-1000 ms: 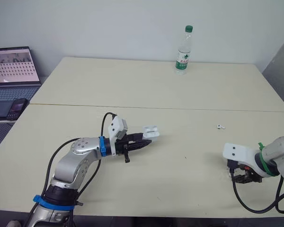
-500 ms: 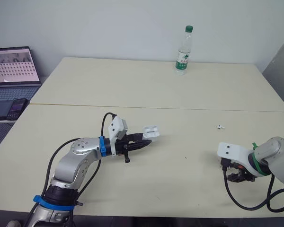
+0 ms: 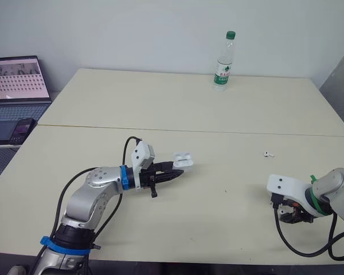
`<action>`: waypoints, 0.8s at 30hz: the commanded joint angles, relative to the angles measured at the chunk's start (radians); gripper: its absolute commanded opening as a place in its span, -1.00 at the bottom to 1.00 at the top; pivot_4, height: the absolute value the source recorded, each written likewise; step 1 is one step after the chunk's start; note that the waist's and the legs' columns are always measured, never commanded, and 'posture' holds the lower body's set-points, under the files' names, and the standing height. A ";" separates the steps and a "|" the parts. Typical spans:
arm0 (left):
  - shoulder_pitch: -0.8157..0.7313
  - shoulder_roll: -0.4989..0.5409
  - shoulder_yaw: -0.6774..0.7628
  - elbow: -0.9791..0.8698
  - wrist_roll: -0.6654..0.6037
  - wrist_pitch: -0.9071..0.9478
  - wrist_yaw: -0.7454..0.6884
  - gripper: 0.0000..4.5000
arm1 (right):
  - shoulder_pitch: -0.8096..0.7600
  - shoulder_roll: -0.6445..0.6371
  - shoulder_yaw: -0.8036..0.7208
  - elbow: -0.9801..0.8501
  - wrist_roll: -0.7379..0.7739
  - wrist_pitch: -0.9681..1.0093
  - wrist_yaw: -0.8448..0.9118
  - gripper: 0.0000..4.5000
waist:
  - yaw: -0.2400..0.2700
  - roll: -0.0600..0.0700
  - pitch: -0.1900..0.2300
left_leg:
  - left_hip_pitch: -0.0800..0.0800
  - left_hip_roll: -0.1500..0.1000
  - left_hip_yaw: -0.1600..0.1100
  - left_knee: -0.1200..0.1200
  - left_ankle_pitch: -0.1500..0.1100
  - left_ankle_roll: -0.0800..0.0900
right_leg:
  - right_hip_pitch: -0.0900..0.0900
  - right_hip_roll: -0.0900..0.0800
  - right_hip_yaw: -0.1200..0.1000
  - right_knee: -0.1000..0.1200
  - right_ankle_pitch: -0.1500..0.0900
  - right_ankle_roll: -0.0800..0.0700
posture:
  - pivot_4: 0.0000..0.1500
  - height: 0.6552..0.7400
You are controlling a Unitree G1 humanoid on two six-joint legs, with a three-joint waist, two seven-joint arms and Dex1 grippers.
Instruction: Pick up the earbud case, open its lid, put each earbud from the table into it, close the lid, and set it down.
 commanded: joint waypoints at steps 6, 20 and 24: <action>-0.003 0.007 0.002 -0.020 -0.006 -0.015 -0.009 -0.66 | 0.010 -0.020 -0.004 -0.034 0.034 0.018 -0.011 -0.83 | 0.000 0.000 0.000 | 0.000 0.000 0.000 0.000 0.000 0.000 | 0.000 0.000 0.000 0.000 0.000 0.000 | 1.00 0.91; -0.095 -0.083 0.022 0.051 0.037 -0.031 0.124 -0.66 | -0.055 0.357 -0.359 0.014 0.177 -0.034 -0.170 -0.83 | 0.001 -0.001 0.000 | 0.000 0.000 0.000 0.001 0.000 0.000 | 0.000 0.006 0.000 0.001 0.000 0.000 | 1.00 0.91; -0.153 -0.152 0.019 0.103 0.068 -0.064 0.202 -0.66 | -0.091 0.600 -0.505 0.008 0.236 0.005 -0.301 -0.83 | 0.003 -0.001 0.000 | -0.001 -0.001 -0.001 0.000 0.000 0.000 | 0.000 0.006 0.001 0.001 0.000 0.000 | 1.00 0.91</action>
